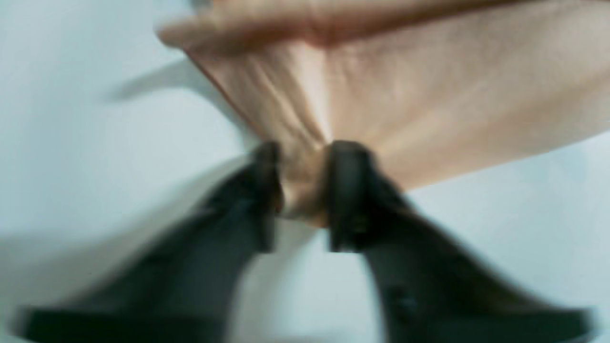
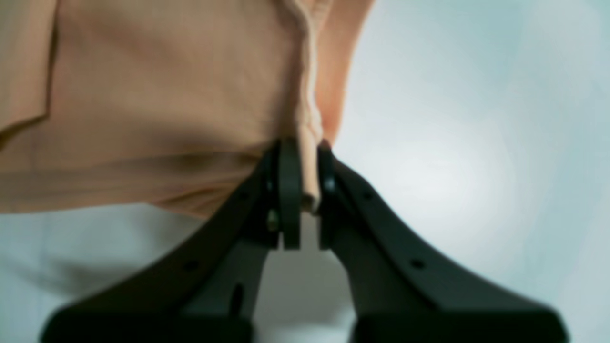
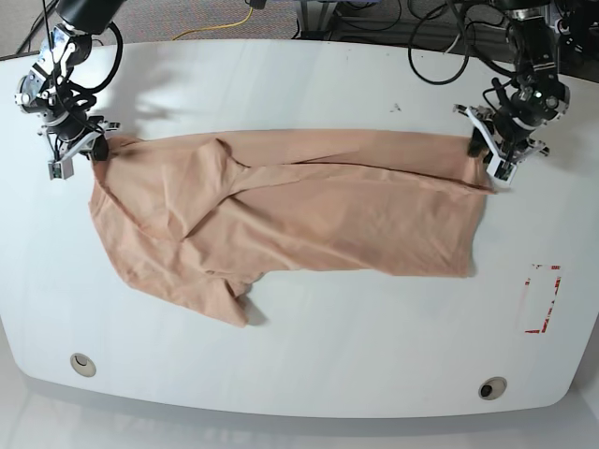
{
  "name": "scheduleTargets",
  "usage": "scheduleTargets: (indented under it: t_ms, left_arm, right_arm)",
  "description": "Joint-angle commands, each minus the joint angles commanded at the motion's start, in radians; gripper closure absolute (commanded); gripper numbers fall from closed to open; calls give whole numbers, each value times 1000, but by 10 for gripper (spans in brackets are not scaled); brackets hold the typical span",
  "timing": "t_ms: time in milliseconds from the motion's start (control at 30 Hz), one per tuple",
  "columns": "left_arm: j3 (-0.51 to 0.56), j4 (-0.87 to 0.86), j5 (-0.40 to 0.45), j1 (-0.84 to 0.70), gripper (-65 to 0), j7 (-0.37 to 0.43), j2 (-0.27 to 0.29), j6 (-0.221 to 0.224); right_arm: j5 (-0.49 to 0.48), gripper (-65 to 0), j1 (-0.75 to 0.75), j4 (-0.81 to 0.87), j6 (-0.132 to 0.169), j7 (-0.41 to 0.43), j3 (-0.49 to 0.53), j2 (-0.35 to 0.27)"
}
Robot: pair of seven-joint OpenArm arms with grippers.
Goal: Layout the t-shirt on the table in an organized manner, then fold the t-shirt properly
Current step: 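Lift the held shirt edges and pull them away from the robot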
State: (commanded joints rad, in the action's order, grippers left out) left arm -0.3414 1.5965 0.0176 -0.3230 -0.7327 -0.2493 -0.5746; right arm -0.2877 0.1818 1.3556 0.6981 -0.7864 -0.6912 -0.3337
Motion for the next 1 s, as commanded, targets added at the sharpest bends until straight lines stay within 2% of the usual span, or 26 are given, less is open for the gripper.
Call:
scheduleTargets:
  t_ms: [267, 433, 733, 867, 1000]
  left_arm:
    - [-54, 49, 2, -46, 0, -2, 0, 0]
    - [-55, 94, 2, -84, 0, -2, 2, -2]
    - [-51, 213, 3, -192, 0, -2, 2, -2]
    - [-51, 229, 0, -218, 0, -2, 2, -2]
    - [-51, 230, 0, -249, 0, -2, 2, -2]
  right_arm:
    - [0, 0, 75, 43, 0, -2, -32, 9]
    - [0, 0, 144, 141, 0, -14, -71, 48]
    - [-2, 0, 252, 224, 0, -69, -78, 68]
    - [0, 0, 292, 256, 0, -71, -133, 92]
    - [0, 0, 322, 261, 0, -75, -150, 92]
